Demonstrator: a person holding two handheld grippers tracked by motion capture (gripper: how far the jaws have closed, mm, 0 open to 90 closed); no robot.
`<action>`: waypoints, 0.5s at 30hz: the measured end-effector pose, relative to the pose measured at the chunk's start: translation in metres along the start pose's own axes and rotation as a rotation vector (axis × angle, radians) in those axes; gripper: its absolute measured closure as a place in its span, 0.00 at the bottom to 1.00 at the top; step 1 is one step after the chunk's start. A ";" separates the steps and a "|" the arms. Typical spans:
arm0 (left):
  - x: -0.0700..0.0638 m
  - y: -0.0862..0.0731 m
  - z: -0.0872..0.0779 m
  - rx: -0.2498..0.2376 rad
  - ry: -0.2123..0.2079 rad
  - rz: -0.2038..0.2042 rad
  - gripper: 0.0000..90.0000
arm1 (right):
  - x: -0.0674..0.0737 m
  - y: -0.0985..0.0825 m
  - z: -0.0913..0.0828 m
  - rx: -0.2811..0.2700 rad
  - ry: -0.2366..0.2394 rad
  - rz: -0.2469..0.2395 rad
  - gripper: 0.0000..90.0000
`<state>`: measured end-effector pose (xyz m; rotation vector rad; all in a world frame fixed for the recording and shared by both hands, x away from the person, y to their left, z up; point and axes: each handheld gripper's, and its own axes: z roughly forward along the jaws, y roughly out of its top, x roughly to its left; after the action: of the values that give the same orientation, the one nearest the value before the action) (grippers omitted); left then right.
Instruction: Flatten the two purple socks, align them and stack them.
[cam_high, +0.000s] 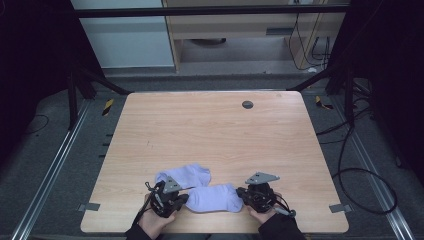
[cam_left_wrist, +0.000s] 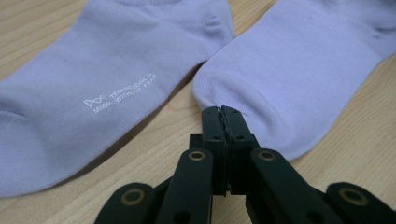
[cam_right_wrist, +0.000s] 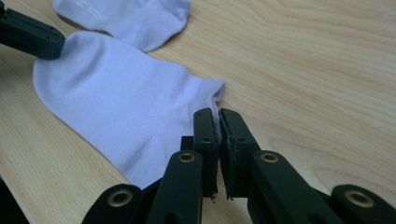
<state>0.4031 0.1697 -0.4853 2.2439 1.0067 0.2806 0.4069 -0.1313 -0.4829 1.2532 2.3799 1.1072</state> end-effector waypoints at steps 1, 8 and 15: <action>0.000 -0.001 0.001 0.003 0.001 -0.004 0.99 | 0.000 -0.001 0.001 0.010 -0.004 0.000 0.95; -0.002 -0.002 0.003 0.008 0.012 0.004 0.94 | 0.000 -0.003 0.003 0.025 -0.016 -0.006 0.92; 0.004 -0.001 -0.005 -0.045 0.032 -0.002 0.75 | -0.002 -0.001 -0.001 -0.005 -0.040 -0.010 0.80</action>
<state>0.4035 0.1750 -0.4825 2.2041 1.0088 0.3361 0.4071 -0.1338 -0.4835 1.2490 2.3503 1.0737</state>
